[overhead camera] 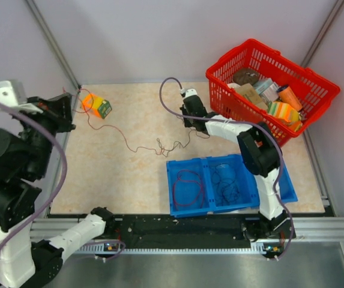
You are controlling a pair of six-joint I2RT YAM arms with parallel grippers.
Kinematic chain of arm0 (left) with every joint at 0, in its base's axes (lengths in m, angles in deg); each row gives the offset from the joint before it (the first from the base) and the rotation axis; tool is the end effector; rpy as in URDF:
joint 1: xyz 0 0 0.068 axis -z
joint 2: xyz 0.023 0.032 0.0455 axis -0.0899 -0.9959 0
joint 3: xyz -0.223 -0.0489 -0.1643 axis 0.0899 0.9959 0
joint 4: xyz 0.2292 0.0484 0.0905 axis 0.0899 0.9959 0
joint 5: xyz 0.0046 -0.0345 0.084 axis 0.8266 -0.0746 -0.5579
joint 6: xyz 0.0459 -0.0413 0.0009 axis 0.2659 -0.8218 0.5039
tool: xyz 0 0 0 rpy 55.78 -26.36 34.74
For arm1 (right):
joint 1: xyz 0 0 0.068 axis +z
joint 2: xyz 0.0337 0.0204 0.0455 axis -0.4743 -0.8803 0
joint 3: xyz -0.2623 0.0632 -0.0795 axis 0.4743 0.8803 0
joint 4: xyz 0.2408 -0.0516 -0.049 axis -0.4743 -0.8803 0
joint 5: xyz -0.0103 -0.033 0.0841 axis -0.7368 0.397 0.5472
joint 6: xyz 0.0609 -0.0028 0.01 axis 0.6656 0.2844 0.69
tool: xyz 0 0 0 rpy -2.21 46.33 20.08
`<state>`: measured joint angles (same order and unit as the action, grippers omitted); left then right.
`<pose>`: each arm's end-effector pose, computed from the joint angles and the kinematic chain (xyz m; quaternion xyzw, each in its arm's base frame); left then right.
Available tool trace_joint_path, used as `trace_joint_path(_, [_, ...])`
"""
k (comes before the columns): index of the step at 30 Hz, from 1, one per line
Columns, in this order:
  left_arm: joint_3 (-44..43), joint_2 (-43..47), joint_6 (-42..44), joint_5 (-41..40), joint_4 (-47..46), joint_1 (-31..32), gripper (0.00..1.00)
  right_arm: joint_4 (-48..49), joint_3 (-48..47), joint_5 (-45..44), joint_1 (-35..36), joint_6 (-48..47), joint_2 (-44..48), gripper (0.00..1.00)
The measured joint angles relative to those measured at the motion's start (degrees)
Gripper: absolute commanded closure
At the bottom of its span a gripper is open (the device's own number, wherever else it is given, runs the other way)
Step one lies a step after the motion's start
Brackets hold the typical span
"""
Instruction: Untangle the cables
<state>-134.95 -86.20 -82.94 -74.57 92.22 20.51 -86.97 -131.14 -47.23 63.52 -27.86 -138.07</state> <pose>0.0397 0.0003 0.5734 -0.0733 0.6272 -0.1332 0.7639 0.4023 0.2713 0.1978 -0.1388 0.8802 0.0820 0.4464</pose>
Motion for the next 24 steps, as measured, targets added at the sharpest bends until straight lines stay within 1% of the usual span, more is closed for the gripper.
trace_joint_path(3, [2.38,-1.57,-0.28,0.2,1.29,0.0,1.0,0.59,1.31,1.36,-0.07,0.0,0.39,0.97])
trace_joint_path(7, [8.04,-2.43,-0.7,0.33,1.81,0.0,1.0,2.43,4.35,3.37,-0.07,0.07,2.14,0.98])
trace_joint_path(10, [15.39,-4.57,-0.83,-0.48,1.68,-0.48,1.0,3.89,6.34,4.55,-0.07,0.07,3.85,0.97])
trace_joint_path(12, [21.0,-8.09,-1.05,-0.28,1.75,-1.95,1.0,4.92,6.75,5.42,-0.07,0.07,4.48,0.96])
trace_joint_path(14, [25.97,-12.76,-1.6,1.29,1.75,-4.63,1.0,5.86,6.75,6.45,-0.07,0.07,4.74,0.93])
trace_joint_path(16, [30.21,-17.84,-2.25,4.83,1.46,-7.56,1.0,6.43,6.75,7.08,-0.07,0.11,4.81,0.84])
trace_joint_path(18, [34.97,-21.86,-3.3,9.14,1.05,-10.12,1.0,6.43,6.75,8.31,-0.07,0.02,4.81,0.67])
trace_joint_path(21, [41.11,-23.43,-5.05,14.86,0.42,-11.78,1.0,5.97,6.75,10.64,-0.07,0.46,4.81,0.49])
trace_joint_path(24, [43.1,-23.08,-6.62,18.97,-0.59,-11.76,1.0,5.2,7.67,13.29,-0.02,1.31,5.7,0.37])
